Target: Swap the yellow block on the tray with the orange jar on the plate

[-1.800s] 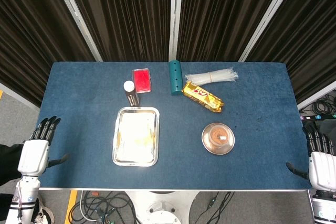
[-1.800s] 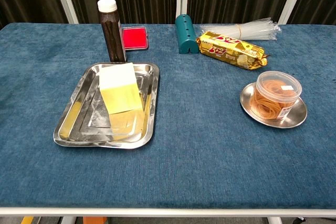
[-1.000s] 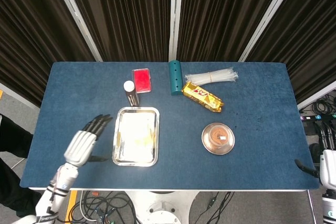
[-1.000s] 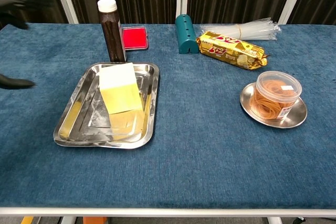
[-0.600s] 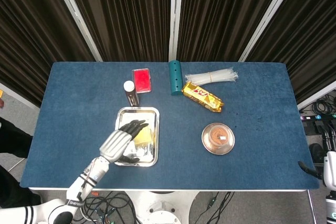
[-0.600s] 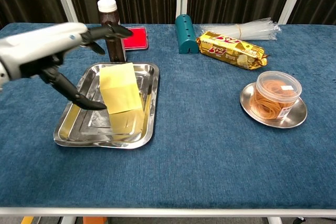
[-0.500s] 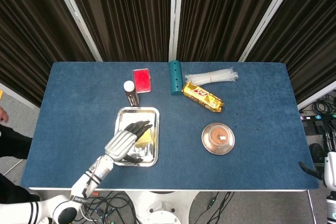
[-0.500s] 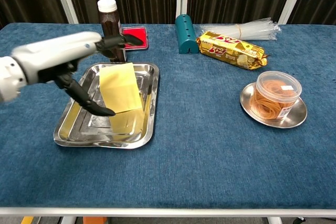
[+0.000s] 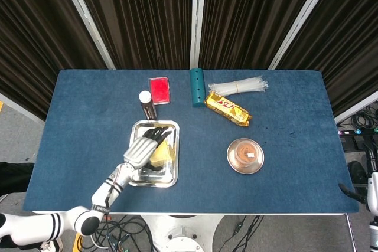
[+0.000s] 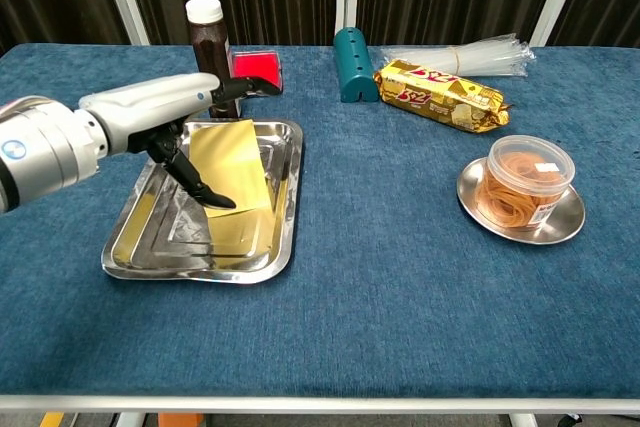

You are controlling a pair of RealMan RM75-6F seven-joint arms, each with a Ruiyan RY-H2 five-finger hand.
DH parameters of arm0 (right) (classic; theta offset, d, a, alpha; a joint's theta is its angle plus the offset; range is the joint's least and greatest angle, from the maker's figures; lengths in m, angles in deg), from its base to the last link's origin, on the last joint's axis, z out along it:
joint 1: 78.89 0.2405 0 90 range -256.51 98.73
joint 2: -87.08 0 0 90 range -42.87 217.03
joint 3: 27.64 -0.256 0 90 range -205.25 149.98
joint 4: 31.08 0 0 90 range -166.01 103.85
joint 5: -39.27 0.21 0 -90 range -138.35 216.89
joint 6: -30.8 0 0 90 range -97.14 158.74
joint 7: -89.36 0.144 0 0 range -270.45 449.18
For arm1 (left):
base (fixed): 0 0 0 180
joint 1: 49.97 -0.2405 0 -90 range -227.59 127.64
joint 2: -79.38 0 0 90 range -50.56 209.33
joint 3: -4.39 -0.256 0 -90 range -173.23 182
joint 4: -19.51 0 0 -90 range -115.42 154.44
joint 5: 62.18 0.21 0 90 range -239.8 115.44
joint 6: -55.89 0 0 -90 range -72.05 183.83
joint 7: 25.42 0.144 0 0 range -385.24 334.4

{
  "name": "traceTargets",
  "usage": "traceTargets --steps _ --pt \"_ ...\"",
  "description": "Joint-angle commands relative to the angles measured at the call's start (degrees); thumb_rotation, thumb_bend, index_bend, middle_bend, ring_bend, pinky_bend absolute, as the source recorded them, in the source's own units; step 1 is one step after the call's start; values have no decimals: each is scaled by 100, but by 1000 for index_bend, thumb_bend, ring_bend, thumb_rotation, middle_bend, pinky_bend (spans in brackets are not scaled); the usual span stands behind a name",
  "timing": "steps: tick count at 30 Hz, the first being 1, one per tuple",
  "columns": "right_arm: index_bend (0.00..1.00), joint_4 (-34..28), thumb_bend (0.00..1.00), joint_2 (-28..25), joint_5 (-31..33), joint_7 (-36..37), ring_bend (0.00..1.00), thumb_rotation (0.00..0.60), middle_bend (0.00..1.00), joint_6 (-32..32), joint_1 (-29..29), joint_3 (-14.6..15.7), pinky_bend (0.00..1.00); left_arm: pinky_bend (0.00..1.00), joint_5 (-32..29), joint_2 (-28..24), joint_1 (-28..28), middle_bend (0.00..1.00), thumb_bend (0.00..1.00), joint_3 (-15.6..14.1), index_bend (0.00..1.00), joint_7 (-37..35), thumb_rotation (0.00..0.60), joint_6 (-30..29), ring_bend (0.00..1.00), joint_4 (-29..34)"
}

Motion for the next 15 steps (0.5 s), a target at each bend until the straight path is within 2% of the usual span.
traceTargets --steps 1,3,5,10,13,15 --pt "0 18 9 5 14 13 0 600 0 -17 0 1 0 110 -156 42 96 0 0 -25 43 -112 600 184 0 -146" --pt "0 31 9 11 33 20 0 600 0 -38 0 1 0 128 -168 72 123 28 0 -45 43 -199 600 229 0 -228" --pt "0 46 9 18 48 34 0 600 0 -61 3 2 0 191 -142 135 141 99 17 -72 51 -251 600 207 11 -339" --pt "0 53 7 22 79 56 0 600 0 -56 -8 -15 0 396 -42 373 168 231 187 23 121 -373 600 -86 170 -533" --pt "0 38 8 12 89 64 0 600 0 -44 -13 -31 0 475 8 459 240 290 239 109 165 -387 600 -181 235 -588" --pt "0 28 7 3 95 66 0 600 0 -42 -16 -36 0 492 22 442 311 302 253 148 179 -358 600 -152 246 -578"
